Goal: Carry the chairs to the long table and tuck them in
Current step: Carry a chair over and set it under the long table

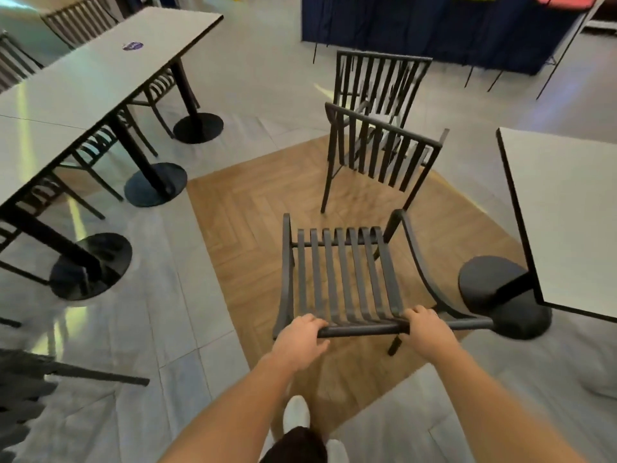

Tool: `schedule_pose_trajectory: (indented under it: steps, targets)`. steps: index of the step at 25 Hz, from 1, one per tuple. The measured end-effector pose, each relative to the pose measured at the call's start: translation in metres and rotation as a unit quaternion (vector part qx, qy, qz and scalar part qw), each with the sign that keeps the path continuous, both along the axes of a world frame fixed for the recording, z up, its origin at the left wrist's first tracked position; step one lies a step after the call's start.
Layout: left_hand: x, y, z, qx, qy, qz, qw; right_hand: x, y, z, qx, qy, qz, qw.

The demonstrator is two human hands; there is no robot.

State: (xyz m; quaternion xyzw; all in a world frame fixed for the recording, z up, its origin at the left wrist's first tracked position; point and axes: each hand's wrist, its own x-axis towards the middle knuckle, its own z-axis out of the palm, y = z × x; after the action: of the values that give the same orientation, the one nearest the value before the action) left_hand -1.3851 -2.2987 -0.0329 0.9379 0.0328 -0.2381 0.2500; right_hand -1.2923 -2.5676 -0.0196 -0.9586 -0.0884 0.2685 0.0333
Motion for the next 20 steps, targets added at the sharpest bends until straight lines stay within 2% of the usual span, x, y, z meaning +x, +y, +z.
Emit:
schedule_pose_trajectory:
  steps: [3, 6, 10, 13, 17, 20]
  targets:
    - [0.021, -0.002, -0.013, 0.025, 0.038, -0.051, 0.998, 0.007, -0.012, -0.014, -0.02, 0.004, -0.018, 1.0]
    - [0.034, -0.007, -0.025, 0.042, 0.078, -0.067, 0.994, 0.016, -0.024, -0.026, -0.029, 0.012, 0.008, 0.999]
    - [0.05, -0.024, -0.033, 0.061, 0.125, -0.056, 0.989, 0.038, -0.041, -0.043, -0.039, 0.03, 0.076, 0.996]
    - [0.057, -0.035, -0.04, 0.114, 0.165, -0.044, 0.979, 0.057, -0.051, -0.055, -0.042, 0.072, 0.153, 0.985]
    - [0.058, -0.048, -0.037, 0.158, 0.173, -0.008, 0.972, 0.088, -0.056, -0.06, -0.039, 0.128, 0.261, 0.956]
    - [0.063, -0.057, -0.036, 0.174, 0.165, 0.019, 0.971, 0.104, -0.057, -0.06, -0.047, 0.141, 0.304, 0.941]
